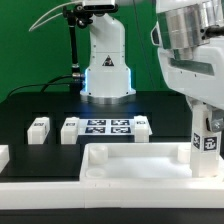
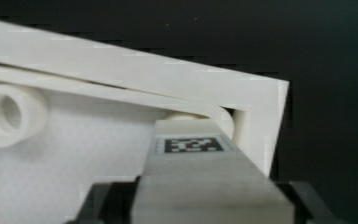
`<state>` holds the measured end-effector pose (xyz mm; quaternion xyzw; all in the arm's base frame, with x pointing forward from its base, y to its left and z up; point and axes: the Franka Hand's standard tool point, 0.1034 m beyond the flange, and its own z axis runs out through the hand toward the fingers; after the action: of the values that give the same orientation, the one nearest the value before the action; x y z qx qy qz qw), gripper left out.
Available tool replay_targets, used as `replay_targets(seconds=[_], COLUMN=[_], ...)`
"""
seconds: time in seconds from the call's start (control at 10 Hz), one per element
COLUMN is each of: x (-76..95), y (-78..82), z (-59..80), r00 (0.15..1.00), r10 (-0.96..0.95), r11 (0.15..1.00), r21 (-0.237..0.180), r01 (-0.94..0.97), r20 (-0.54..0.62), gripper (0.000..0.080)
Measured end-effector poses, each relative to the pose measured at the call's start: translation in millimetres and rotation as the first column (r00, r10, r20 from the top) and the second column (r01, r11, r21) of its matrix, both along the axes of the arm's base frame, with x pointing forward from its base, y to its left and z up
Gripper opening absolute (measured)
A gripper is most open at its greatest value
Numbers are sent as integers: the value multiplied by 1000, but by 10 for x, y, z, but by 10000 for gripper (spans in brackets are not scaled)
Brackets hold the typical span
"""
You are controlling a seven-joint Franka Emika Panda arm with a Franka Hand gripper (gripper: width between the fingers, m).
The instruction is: Assemble desk
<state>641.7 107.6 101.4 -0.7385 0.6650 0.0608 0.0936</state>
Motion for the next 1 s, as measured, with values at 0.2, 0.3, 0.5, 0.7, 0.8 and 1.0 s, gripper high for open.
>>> replay_targets(seconds=[0.2, 0.3, 0.5, 0.7, 0.8, 1.0], x=[13, 39, 50, 53, 51, 48], y=[9, 8, 32, 32, 38, 44], z=[-3, -4, -8, -10, -15, -19], r00=[996, 978, 953, 956, 957, 958], r10=[-87, -209, -303, -295, -291, -285], r11=[996, 978, 953, 955, 956, 958], r21=[6, 20, 25, 25, 25, 24], r01=[87, 209, 303, 295, 292, 285], r20=[-10, -6, -14, -7, -7, -7], gripper=[291, 291, 291, 296, 296, 499])
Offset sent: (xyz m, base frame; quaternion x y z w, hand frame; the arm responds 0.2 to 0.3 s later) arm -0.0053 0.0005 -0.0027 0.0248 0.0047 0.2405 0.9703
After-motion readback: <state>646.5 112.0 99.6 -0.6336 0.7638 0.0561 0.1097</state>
